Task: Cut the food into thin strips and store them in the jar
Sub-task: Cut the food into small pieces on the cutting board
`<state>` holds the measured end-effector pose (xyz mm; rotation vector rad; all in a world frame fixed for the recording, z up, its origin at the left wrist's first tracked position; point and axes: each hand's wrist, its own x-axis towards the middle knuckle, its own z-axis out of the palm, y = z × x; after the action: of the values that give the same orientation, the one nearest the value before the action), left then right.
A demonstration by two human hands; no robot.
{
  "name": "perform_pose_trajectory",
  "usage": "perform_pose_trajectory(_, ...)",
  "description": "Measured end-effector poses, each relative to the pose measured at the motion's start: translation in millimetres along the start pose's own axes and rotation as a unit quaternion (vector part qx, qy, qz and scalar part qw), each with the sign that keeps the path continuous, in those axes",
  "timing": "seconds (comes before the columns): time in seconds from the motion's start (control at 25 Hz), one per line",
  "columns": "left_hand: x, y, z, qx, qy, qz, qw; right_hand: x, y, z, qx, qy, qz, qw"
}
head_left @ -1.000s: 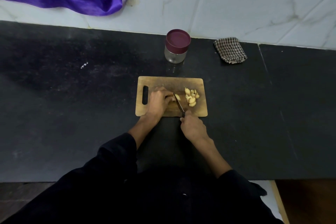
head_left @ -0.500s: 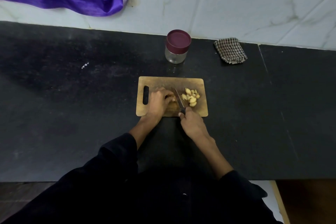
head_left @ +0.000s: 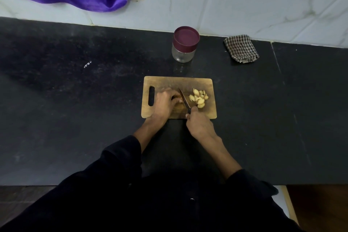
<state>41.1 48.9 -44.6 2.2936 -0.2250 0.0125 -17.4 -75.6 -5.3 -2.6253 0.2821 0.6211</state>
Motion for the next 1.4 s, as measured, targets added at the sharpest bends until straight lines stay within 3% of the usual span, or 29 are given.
perform_pose_trajectory(0.68,-3,3,-2,0.012,-0.003,0.009,1.0,24,-24,-10,-0.023,-0.012,0.007,1.0)
perform_pose_trajectory(1.4,-1,2,1,-0.018,0.004,-0.032,0.999,-10,6,12,-0.015,-0.021,0.045,0.999)
